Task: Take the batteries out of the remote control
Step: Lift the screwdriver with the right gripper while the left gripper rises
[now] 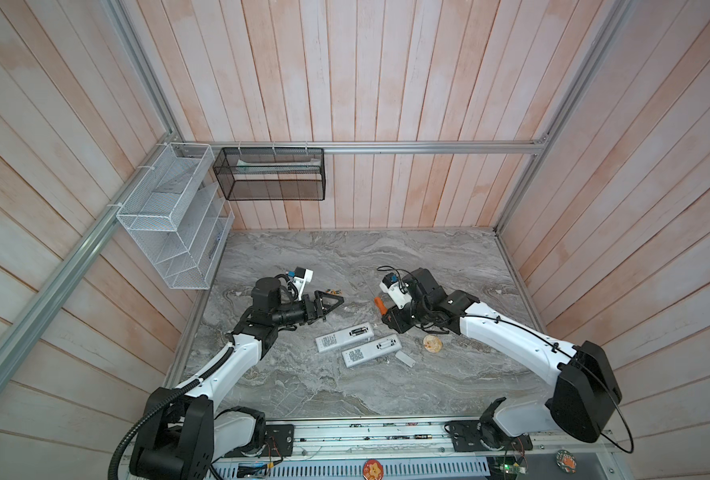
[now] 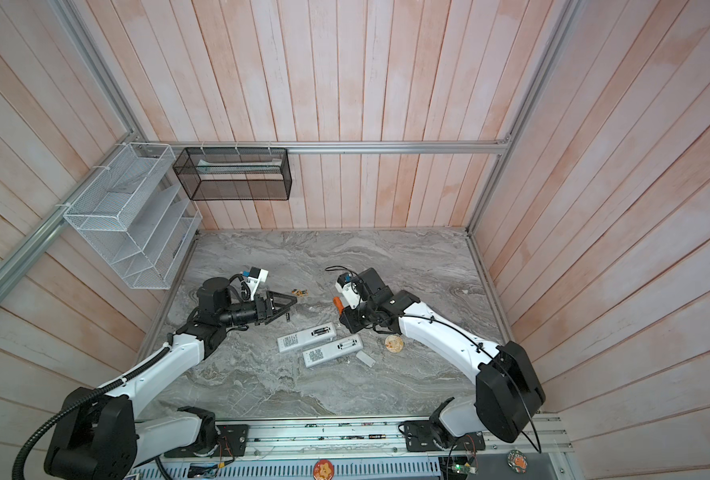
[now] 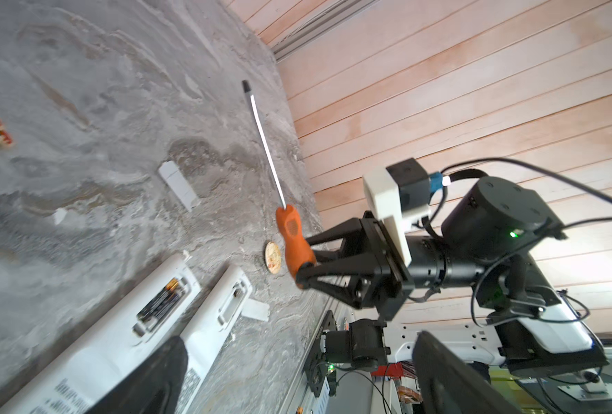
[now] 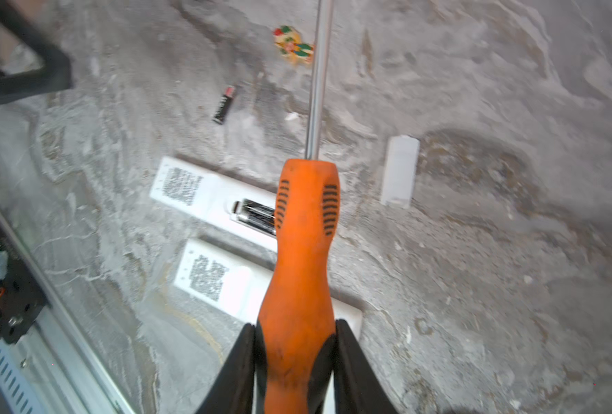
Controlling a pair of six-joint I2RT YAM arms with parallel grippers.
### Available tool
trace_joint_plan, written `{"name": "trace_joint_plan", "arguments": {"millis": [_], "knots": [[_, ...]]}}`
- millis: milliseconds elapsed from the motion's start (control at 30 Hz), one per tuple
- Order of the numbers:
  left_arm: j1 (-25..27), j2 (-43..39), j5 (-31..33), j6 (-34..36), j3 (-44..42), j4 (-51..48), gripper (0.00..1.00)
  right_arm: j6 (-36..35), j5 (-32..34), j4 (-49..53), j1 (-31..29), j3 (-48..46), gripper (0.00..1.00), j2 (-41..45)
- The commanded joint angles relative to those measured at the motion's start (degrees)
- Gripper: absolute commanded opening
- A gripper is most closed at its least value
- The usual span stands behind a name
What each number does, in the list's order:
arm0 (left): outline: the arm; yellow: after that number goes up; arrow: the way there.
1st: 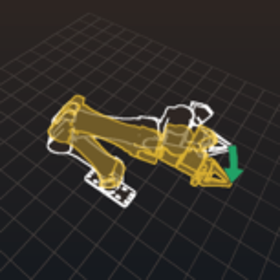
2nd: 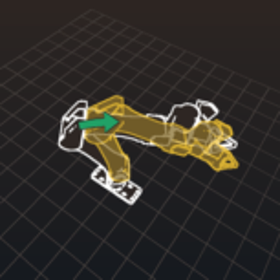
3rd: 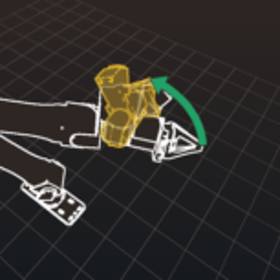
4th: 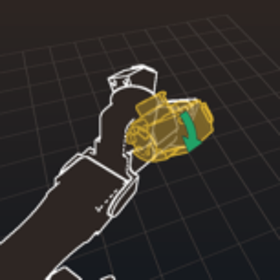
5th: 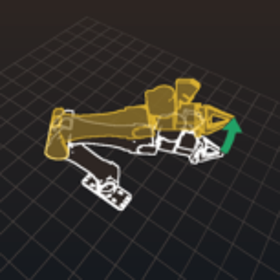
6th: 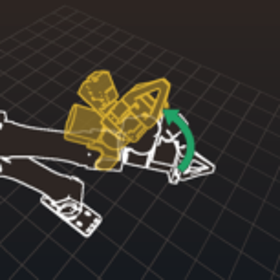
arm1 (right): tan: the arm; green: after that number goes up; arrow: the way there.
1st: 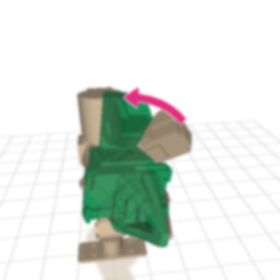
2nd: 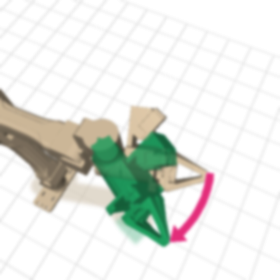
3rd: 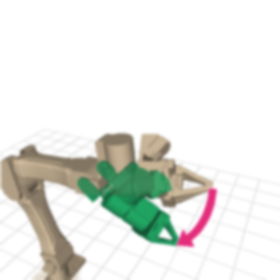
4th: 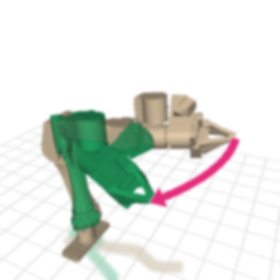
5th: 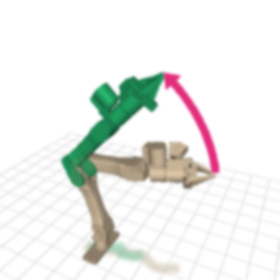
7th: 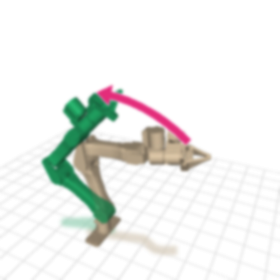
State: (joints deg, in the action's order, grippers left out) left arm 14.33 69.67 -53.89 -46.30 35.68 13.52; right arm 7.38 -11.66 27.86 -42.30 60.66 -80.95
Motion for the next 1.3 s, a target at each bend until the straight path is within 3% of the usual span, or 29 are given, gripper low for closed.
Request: {"name": "trace_joint_plan", "arguments": {"millis": [0, 233, 500, 667, 833, 1000, 1100, 1167, 1267], "knots": [[2.8, 1.2, 0.4, -3.9, 1.7, 7.9, 1.00, -2.4, -1.9, 1.7, -3.0, 2.2, 0.11, 1.3], [4.6, 2.1, 2.7, -4.0, 3.7, 8.2, 1.00, 0.6, -15.8, -4.1, -4.6, 1.9, 0.10, 3.8], [4.5, 1.6, 4.5, -3.9, 4.4, 6.4, 0.60, 1.3, -18.7, -5.5, -4.6, 1.3, 0.10, 5.1], [4.4, 2.8, 5.0, -4.3, 5.5, 6.1, 0.43, 0.5, -17.9, -4.3, -4.6, 1.2, 0.10, 5.4], [4.5, 4.5, 3.8, -5.7, 6.2, 7.7, 0.17, 0.3, -15.9, -4.0, -4.6, 1.2, 0.10, 5.5], [4.5, 4.9, 3.6, -7.9, 5.4, 10.9, 0.02, 1.3, -13.2, -4.9, -4.6, 1.3, 0.16, 5.4], [4.5, 5.3, 3.7, -9.4, 5.3, 13.1, 0.00, 2.0, -11.8, -6.1, -4.3, 0.8, 0.17, 5.4], [4.5, 5.7, 3.7, -10.6, 5.3, 14.8, 0.00, 3.1, -11.9, -7.0, -3.6, 0.5, 0.26, 5.8], [4.4, 5.8, 5.0, -12.4, 5.2, 17.0, 0.00, 7.2, -15.0, -9.5, 0.0, -0.7, 0.56, 7.8]]}}
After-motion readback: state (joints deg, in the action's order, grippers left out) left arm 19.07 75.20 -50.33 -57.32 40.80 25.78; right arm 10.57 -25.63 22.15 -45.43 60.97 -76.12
